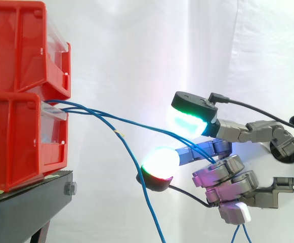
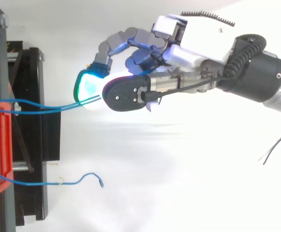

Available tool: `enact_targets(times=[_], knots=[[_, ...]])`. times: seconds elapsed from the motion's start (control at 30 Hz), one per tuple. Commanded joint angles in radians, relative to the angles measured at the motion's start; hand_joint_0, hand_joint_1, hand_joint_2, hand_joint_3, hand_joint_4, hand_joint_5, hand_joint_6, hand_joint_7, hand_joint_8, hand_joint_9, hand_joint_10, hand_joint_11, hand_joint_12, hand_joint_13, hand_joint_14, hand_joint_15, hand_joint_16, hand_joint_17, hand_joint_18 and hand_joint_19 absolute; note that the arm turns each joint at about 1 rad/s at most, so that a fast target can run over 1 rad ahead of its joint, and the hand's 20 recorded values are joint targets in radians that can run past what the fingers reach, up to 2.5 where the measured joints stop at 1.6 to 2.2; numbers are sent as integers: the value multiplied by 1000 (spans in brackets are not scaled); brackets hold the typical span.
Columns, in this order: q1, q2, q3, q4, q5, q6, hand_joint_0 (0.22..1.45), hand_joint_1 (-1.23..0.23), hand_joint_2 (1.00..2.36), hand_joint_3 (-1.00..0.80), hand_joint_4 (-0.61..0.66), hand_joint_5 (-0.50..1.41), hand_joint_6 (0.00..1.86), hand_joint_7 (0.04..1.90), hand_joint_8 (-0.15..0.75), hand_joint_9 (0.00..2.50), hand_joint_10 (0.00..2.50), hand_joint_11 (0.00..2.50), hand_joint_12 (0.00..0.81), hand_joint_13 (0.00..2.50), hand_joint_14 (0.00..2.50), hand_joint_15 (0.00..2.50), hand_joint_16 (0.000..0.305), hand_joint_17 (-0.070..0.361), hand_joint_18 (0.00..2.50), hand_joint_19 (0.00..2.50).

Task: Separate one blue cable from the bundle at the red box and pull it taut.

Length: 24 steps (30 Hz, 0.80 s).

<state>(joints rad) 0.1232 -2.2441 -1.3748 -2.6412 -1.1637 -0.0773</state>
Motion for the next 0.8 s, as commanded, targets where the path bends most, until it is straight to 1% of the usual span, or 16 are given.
enact_targets(times=[0.0, 0.07, 0.17, 0.23, 0.37, 0.47, 0.5, 0.53, 0.57, 0.6, 0.63, 0.77], knots=[[0, 1, 0, 1, -1, 4, 610, -535, 1012, -349, 154, -264, 838, 885, 565, 877, 2500, 2500, 670, 1663, 2500, 1685, 210, 158, 2277, 475], [3, 0, 5, 0, -2, 7, 613, -551, 1013, -331, 150, -264, 844, 899, 569, 886, 2500, 2500, 669, 1662, 2500, 1682, 212, 159, 2279, 475], [3, 1, 11, -2, -7, 7, 615, -568, 1014, -314, 149, -263, 854, 926, 566, 890, 2500, 2500, 667, 1660, 2500, 1680, 211, 158, 2279, 473], [4, 1, 22, -2, -21, 7, 617, -576, 1016, -298, 148, -261, 861, 935, 580, 913, 2500, 2500, 660, 1654, 2500, 1687, 214, 161, 2282, 476], [9, 1, 39, -8, -54, 2, 622, -597, 1018, -262, 148, -258, 870, 960, 576, 921, 2500, 2500, 653, 1646, 2500, 1654, 211, 158, 2276, 482], [10, 1, 46, -16, -65, 2, 627, -622, 1020, -229, 134, -257, 874, 962, 572, 921, 2500, 2500, 654, 1638, 2500, 1685, 208, 156, 2271, 487], [10, 1, 52, -22, -70, 2, 628, -631, 1020, -225, 124, -256, 874, 965, 573, 921, 2500, 2500, 651, 1635, 2500, 1692, 207, 155, 2266, 494], [10, 1, 62, -40, -79, 2, 628, -632, 1020, -225, 121, -256, 875, 964, 569, 919, 2500, 2500, 647, 1632, 2500, 1670, 208, 156, 2262, 517], [12, 1, 66, -57, -87, 1, 629, -641, 1021, -217, 112, -255, 875, 965, 571, 921, 2500, 2500, 648, 1630, 2500, 1693, 206, 155, 2261, 487], [12, 1, 66, -63, -88, 1, 629, -650, 1021, -212, 98, -254, 876, 962, 570, 921, 2500, 2500, 647, 1627, 2500, 1694, 206, 155, 2255, 525], [13, 1, 66, -80, -94, 1, 630, -657, 1021, -211, 95, -254, 876, 962, 569, 920, 2500, 2500, 639, 1621, 2500, 1698, 205, 154, 2256, 506], [18, 1, 68, -98, -102, 2, 640, -730, 1022, -214, 85, -250, 883, 1002, 558, 907, 2500, 2500, 626, 1598, 2500, 1716, 198, 149, 2230, 542]])
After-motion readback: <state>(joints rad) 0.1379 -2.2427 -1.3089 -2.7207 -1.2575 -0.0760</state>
